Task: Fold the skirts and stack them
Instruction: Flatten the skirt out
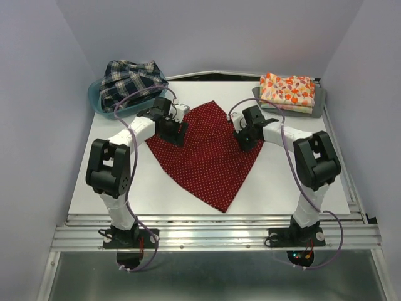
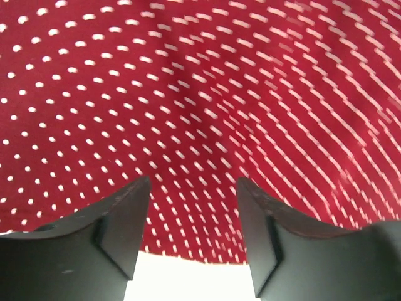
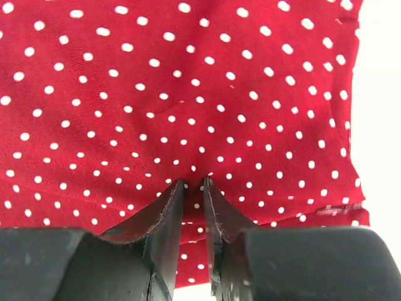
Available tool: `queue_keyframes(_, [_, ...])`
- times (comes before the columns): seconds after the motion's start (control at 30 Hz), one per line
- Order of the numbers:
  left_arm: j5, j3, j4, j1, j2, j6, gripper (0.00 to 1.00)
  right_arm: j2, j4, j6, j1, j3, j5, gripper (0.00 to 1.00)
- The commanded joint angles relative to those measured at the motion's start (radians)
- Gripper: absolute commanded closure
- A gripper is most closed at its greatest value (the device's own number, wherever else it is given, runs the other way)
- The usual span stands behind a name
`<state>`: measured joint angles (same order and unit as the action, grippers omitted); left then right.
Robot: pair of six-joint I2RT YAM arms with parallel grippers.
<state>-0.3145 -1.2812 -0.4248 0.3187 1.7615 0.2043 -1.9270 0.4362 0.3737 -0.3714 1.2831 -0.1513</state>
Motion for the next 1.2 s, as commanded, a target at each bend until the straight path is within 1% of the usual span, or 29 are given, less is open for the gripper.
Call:
queue_keyframes(0.0, [0.005, -0.098, 0.052, 0.000, 0.116, -0.008, 0.35, 0.101, 0.127, -0.056, -0.081, -0.180, -0.091, 0.75])
queue_keyframes(0.03, [0.009, -0.124, 0.052, 0.000, 0.184, 0.004, 0.36, 0.123, 0.143, -0.099, -0.104, -0.227, -0.123, 0.75])
queue_keyframes(0.07, [0.020, -0.151, 0.046, 0.000, 0.219, 0.010, 0.37, 0.143, 0.156, -0.120, -0.130, -0.244, -0.161, 0.74])
queue_keyframes(0.1, [0.025, -0.220, 0.037, 0.000, 0.258, 0.015, 0.38, 0.182, 0.170, -0.145, -0.179, -0.260, -0.251, 0.71])
queue_keyframes(0.13, [0.026, -0.268, 0.020, 0.000, 0.341, 0.023, 0.39, 0.201, 0.170, -0.186, -0.202, -0.268, -0.286, 0.69])
queue_keyframes(0.17, [0.026, -0.314, -0.017, 0.002, 0.378, 0.026, 0.40, 0.218, 0.174, -0.200, -0.222, -0.262, -0.312, 0.68])
queue_keyframes(0.2, [0.029, -0.401, -0.031, 0.002, 0.413, 0.029, 0.40, 0.235, 0.182, -0.214, -0.233, -0.249, -0.396, 0.67])
queue_keyframes(0.23, [0.035, -0.478, -0.058, 0.002, 0.467, 0.036, 0.40, 0.268, 0.193, -0.255, -0.233, -0.219, -0.445, 0.64])
queue_keyframes(0.27, [0.035, -0.478, -0.058, 0.002, 0.487, 0.037, 0.40, 0.281, 0.196, -0.266, -0.233, -0.219, -0.488, 0.61])
queue_keyframes(0.3, [0.035, -0.547, -0.087, 0.002, 0.504, 0.050, 0.40, 0.289, 0.203, -0.265, -0.233, -0.179, -0.566, 0.59])
queue_keyframes(0.33, [0.034, -0.572, -0.097, 0.002, 0.515, 0.059, 0.40, 0.293, 0.241, -0.257, -0.233, -0.157, -0.608, 0.55])
queue_keyframes(0.37, [0.026, -0.589, -0.104, 0.002, 0.512, 0.069, 0.39, 0.295, 0.266, -0.248, -0.233, -0.133, -0.643, 0.53])
queue_keyframes(0.4, [0.012, -0.604, -0.109, 0.002, 0.500, 0.089, 0.36, 0.292, 0.286, -0.249, -0.233, -0.087, -0.655, 0.53])
queue_keyframes(0.43, [0.014, -0.603, -0.104, 0.002, 0.483, 0.093, 0.34, 0.296, 0.295, -0.246, -0.233, -0.070, -0.637, 0.53])
queue_keyframes(0.47, [0.014, -0.598, -0.092, 0.000, 0.434, 0.096, 0.33, 0.304, 0.295, -0.228, -0.233, -0.061, -0.602, 0.53])
queue_keyframes(0.5, [0.012, -0.563, -0.082, 0.000, 0.367, 0.099, 0.29, 0.316, 0.280, -0.225, -0.218, -0.051, -0.503, 0.53])
queue_keyframes(0.53, [0.012, -0.538, -0.069, -0.003, 0.327, 0.101, 0.28, 0.319, 0.270, -0.222, -0.207, -0.051, -0.451, 0.54])
queue_keyframes(0.57, [0.014, -0.473, -0.040, -0.004, 0.288, 0.099, 0.27, 0.318, 0.262, -0.223, -0.177, -0.051, -0.397, 0.55])
queue_keyframes(0.6, [0.011, -0.440, -0.026, -0.004, 0.247, 0.101, 0.26, 0.304, 0.257, -0.229, -0.160, -0.050, -0.313, 0.56])
queue_keyframes(0.63, [0.012, -0.407, -0.019, -0.004, 0.180, 0.110, 0.26, 0.296, 0.254, -0.254, -0.144, -0.048, -0.277, 0.58])
queue_keyframes(0.7, [0.014, -0.327, -0.009, -0.004, 0.127, 0.113, 0.26, 0.289, 0.246, -0.269, -0.103, -0.056, -0.243, 0.59])
queue_keyframes(0.83, [0.032, -0.190, 0.032, -0.006, 0.017, 0.115, 0.26, 0.298, 0.197, -0.320, -0.103, -0.111, -0.163, 0.59])
queue_keyframes(0.9, [0.052, -0.136, 0.073, -0.010, -0.006, 0.124, 0.25, 0.286, 0.181, -0.318, -0.103, -0.142, -0.123, 0.59])
queue_keyframes(0.93, [0.058, -0.133, 0.078, -0.015, -0.011, 0.132, 0.25, 0.277, 0.173, -0.312, -0.103, -0.149, -0.110, 0.60])
queue_keyframes(0.97, [0.077, -0.153, 0.075, -0.020, -0.007, 0.141, 0.25, 0.254, 0.168, -0.293, -0.094, -0.153, -0.100, 0.63])
queue_keyframes(1.03, [0.063, -0.199, 0.052, -0.053, 0.025, 0.165, 0.25, 0.232, 0.170, -0.265, -0.084, -0.137, -0.088, 0.66])
queue_keyframes(1.1, [0.025, -0.274, 0.028, -0.078, 0.045, 0.217, 0.27, 0.229, 0.153, -0.227, -0.075, -0.091, -0.076, 0.64])
queue_keyframes(1.17, [0.015, -0.328, 0.017, -0.102, 0.082, 0.268, 0.30, 0.226, 0.122, -0.193, -0.075, -0.038, -0.045, 0.60])
